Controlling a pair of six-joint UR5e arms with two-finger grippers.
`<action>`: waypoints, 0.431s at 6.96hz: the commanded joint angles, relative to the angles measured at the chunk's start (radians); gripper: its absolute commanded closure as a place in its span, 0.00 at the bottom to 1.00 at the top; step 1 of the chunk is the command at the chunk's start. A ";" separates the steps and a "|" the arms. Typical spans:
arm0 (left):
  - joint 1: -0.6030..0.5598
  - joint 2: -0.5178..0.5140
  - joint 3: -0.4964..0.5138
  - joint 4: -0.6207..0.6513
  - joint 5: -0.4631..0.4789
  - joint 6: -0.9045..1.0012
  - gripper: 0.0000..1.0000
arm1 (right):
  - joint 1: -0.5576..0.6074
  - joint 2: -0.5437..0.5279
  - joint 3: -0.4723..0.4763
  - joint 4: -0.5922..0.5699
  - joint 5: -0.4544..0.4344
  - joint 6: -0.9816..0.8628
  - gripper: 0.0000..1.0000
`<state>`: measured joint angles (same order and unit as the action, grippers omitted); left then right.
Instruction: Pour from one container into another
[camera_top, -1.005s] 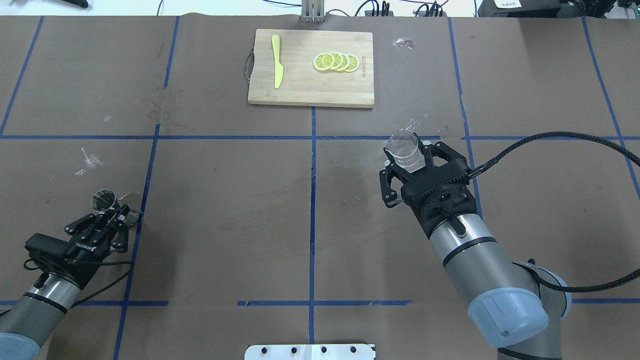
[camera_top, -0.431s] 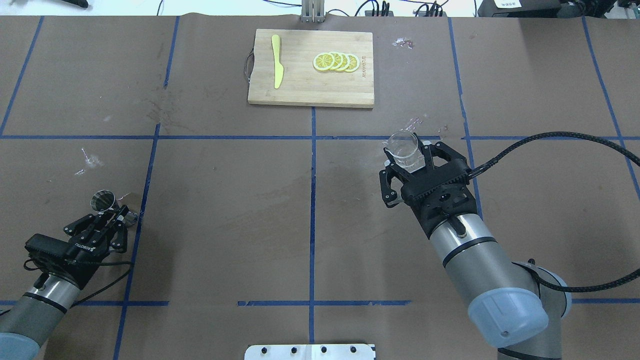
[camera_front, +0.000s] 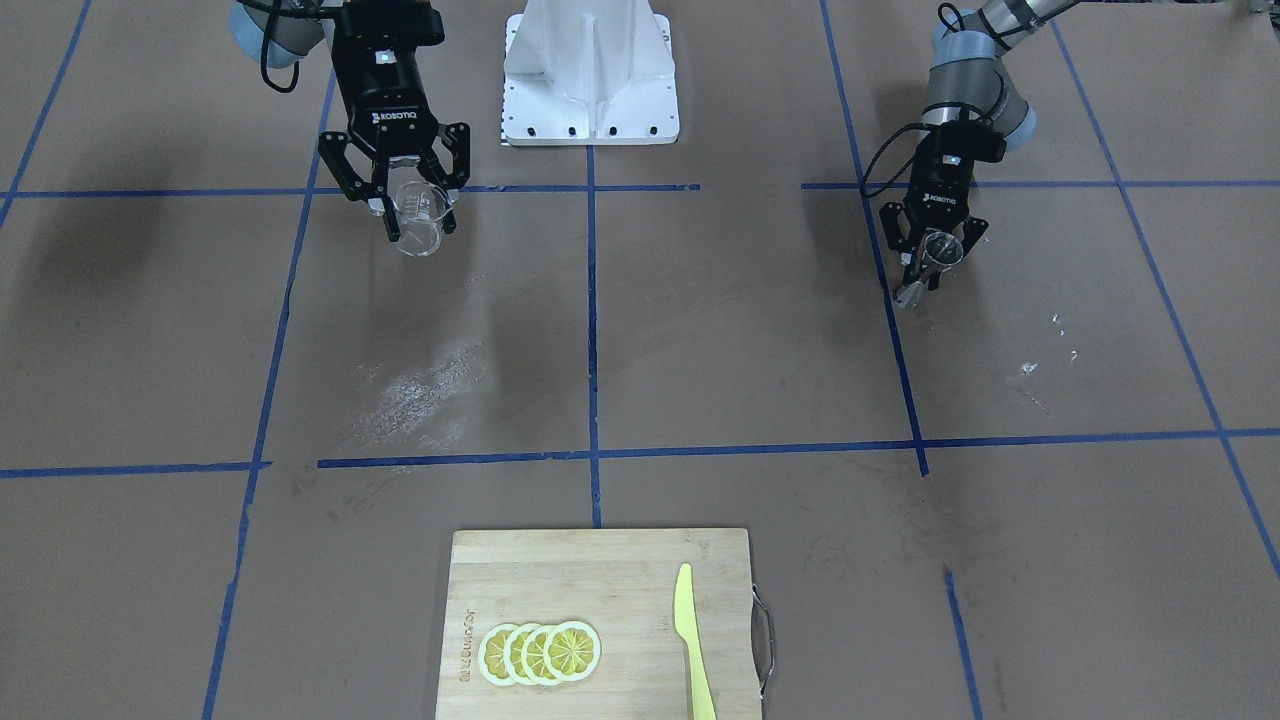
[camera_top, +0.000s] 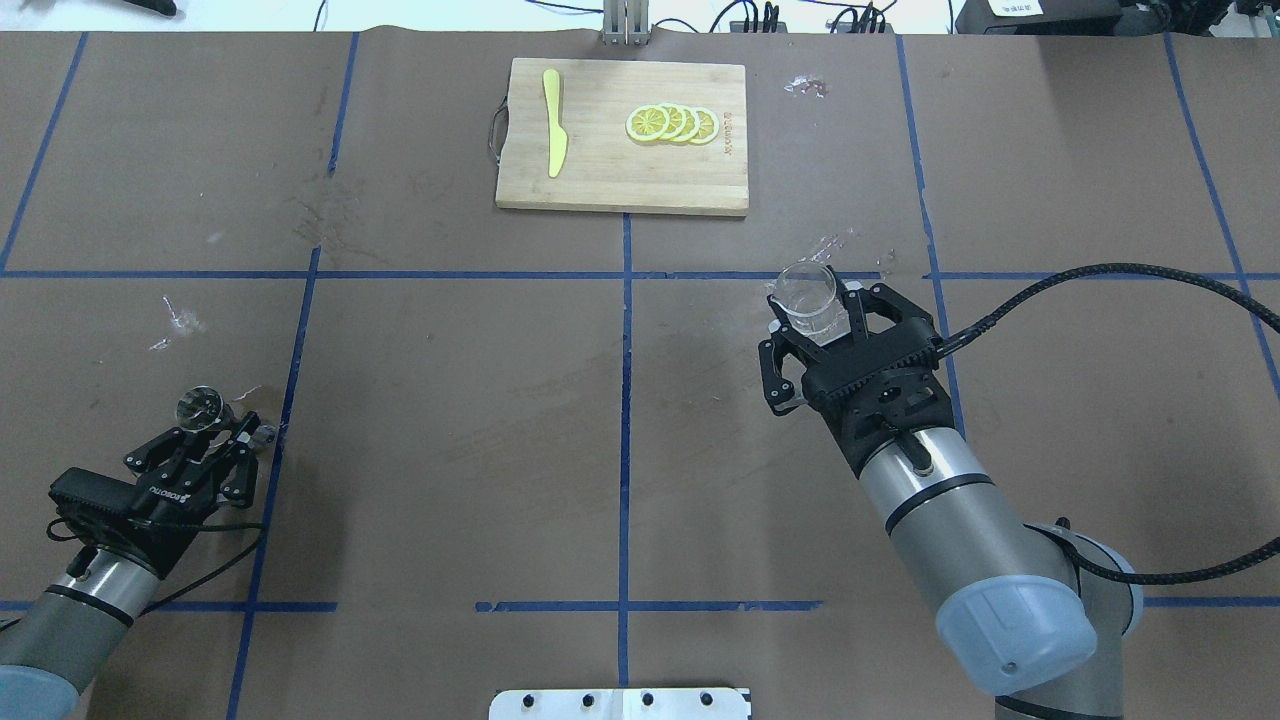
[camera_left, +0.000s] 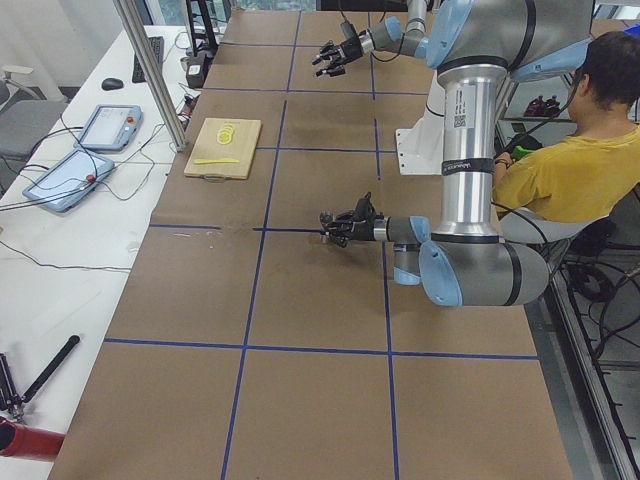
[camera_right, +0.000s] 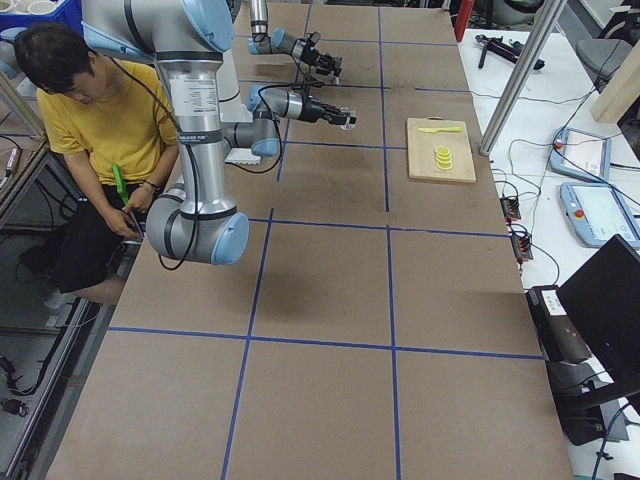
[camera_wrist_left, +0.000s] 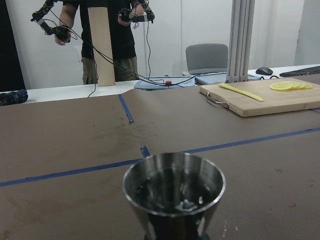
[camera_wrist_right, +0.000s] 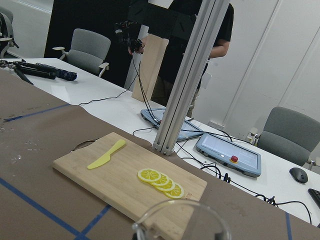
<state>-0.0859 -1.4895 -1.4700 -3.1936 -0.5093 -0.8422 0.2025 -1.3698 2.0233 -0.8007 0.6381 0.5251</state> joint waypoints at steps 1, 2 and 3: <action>0.000 0.000 -0.001 -0.005 0.002 0.000 0.33 | 0.000 0.000 0.000 0.000 0.000 0.000 1.00; 0.000 0.000 -0.001 -0.012 0.036 0.000 0.00 | 0.000 0.000 0.000 0.000 0.000 0.000 1.00; -0.002 0.002 -0.001 -0.031 0.088 0.000 0.00 | 0.000 0.000 0.000 0.000 0.000 0.001 1.00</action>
<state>-0.0861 -1.4892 -1.4710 -3.2080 -0.4700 -0.8422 0.2025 -1.3698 2.0233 -0.8007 0.6381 0.5250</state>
